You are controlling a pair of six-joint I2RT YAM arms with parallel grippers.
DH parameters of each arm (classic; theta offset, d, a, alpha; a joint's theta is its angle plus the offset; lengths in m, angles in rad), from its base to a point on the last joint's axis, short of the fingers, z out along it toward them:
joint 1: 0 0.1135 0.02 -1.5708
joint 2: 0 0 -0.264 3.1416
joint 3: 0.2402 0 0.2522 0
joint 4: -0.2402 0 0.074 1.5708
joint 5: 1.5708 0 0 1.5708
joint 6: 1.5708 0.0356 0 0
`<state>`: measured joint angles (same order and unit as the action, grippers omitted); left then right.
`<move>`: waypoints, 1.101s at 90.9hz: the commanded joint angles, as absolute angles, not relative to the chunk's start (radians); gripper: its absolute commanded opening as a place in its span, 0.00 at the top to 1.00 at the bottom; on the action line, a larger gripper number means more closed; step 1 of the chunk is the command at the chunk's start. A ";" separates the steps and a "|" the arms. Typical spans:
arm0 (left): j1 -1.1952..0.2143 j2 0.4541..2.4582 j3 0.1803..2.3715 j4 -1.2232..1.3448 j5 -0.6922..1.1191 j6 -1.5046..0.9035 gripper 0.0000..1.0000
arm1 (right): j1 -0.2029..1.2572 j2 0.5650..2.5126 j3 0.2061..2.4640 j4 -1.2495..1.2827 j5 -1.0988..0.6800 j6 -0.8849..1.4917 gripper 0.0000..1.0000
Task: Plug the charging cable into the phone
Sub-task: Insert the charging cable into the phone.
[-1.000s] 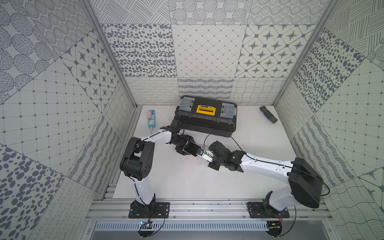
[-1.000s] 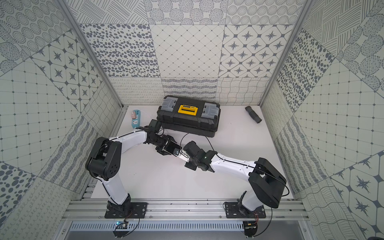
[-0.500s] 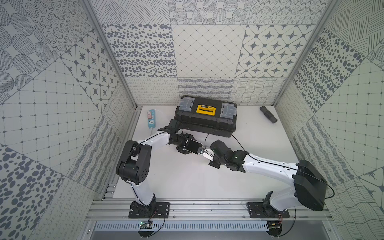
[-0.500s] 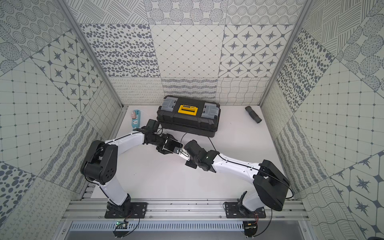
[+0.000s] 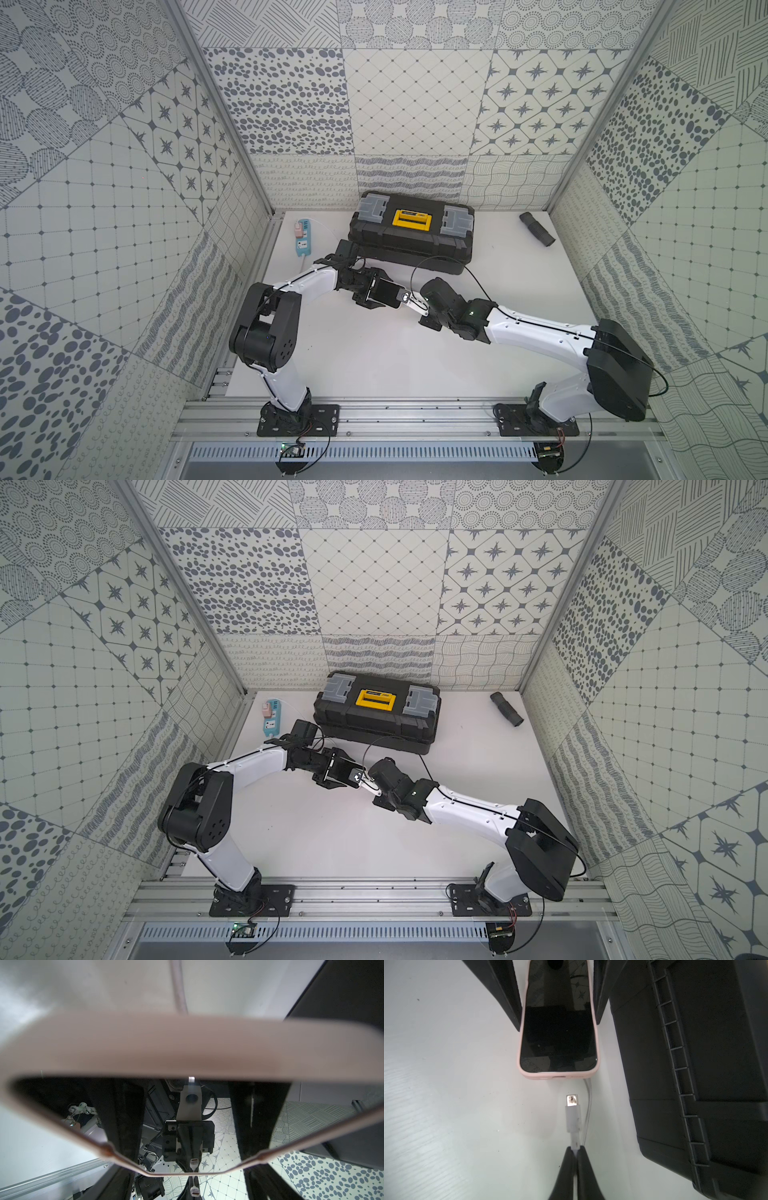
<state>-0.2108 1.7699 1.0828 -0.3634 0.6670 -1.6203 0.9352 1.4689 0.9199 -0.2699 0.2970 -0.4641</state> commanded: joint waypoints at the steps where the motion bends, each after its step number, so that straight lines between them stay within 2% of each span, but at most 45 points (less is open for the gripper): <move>1: -0.193 1.749 1.080 -0.317 0.739 -1.632 1.00 | 0.933 1.474 0.948 -0.239 0.237 -0.454 1.00; 24: -0.195 1.730 1.055 -0.282 0.746 -1.649 1.00 | 0.922 1.478 0.960 -0.272 0.149 -0.404 1.00; 100: -0.195 1.717 1.029 -0.242 0.756 -1.674 1.00 | 0.903 1.492 0.960 -0.276 0.170 -0.402 1.00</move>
<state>-0.2108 1.7351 1.0317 -0.3012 0.6903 -1.6722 0.9077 1.4761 0.9241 -0.2913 0.1795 -0.4179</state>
